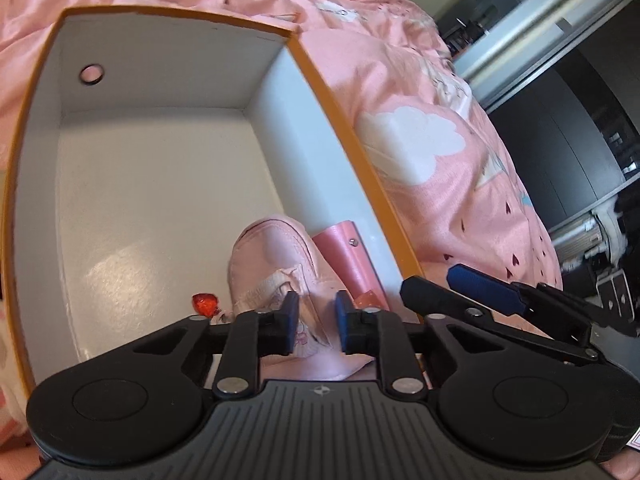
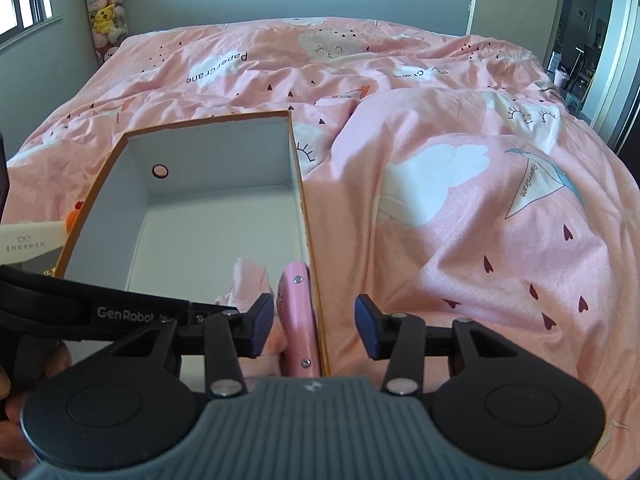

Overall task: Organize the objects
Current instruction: 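Lower the bag and phone case into the box and open both tools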

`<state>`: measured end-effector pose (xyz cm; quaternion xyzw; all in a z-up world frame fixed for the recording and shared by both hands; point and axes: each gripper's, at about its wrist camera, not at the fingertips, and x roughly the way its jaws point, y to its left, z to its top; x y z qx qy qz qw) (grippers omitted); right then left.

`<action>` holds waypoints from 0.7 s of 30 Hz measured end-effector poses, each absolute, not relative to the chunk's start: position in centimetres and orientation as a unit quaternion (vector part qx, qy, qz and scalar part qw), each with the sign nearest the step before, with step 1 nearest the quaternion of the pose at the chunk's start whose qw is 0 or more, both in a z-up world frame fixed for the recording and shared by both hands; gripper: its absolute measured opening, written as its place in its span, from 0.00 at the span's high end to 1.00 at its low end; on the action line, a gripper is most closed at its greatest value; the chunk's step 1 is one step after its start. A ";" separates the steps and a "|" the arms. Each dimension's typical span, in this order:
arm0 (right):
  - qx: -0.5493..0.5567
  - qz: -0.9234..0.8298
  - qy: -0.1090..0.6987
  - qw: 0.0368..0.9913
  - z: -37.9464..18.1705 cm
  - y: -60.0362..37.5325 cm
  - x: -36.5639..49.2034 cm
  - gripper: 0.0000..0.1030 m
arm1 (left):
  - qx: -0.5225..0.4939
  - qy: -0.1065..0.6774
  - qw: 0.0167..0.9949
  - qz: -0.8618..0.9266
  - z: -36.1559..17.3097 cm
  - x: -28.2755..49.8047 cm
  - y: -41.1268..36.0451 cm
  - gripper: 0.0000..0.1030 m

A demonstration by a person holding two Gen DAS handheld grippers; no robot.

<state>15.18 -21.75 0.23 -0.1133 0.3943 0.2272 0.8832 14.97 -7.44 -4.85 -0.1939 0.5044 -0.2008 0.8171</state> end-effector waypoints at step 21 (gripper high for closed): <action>-0.104 0.209 0.390 0.891 0.6 -22.3 15.2 0.58 | -0.200 0.477 0.830 -0.208 -3.4 14.4 -6.6 0.61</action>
